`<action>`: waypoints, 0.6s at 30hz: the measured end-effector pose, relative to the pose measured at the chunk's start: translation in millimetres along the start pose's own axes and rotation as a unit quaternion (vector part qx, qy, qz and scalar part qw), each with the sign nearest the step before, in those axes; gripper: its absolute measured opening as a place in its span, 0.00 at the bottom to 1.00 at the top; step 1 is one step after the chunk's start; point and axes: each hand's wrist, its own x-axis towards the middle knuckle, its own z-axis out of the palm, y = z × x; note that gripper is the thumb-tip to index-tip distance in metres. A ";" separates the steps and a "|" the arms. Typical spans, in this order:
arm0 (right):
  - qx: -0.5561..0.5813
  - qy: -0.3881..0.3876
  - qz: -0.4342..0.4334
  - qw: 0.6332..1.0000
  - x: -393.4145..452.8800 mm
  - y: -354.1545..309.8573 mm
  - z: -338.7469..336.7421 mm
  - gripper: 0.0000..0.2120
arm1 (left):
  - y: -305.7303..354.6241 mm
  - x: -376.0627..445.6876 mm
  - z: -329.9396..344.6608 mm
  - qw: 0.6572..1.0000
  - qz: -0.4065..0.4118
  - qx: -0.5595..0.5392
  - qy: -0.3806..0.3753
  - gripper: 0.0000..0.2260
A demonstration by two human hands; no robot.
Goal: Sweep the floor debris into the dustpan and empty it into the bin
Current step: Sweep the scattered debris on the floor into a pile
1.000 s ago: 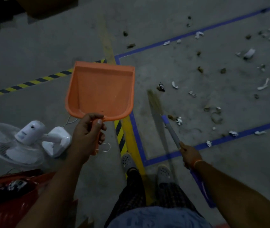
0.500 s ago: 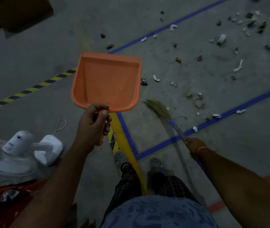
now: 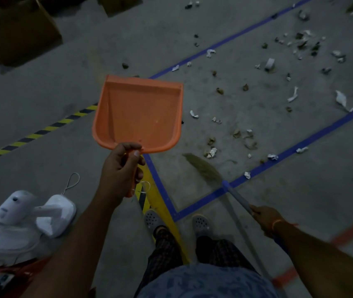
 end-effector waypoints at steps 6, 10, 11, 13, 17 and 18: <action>0.015 0.050 -0.034 0.998 13.8 -38.9 0.8 0.18 | -2.5 -8.9 -12.3 1.000 -0.002 -0.003 0.016 0.07; 0.058 0.077 -0.067 0.993 9.4 -78.4 6.5 0.17 | -4.0 -10.7 -37.0 0.998 -0.004 -0.011 0.060 0.08; 0.063 0.074 -0.076 0.992 9.4 -89.6 9.0 0.17 | -5.4 -10.9 -46.3 0.997 -0.005 -0.014 0.071 0.08; 0.078 0.062 -0.093 0.991 9.7 -116.0 14.3 0.20 | -8.6 -11.4 -66.7 0.995 -0.008 -0.018 0.094 0.07; 0.089 0.014 -0.135 0.987 10.7 -187.7 31.6 0.21 | -15.8 -15.1 -111.8 0.989 -0.020 -0.023 0.147 0.06; 0.083 0.000 -0.142 0.986 11.4 -208.4 37.6 0.21 | -19.0 -16.4 -124.8 0.987 -0.023 -0.024 0.158 0.06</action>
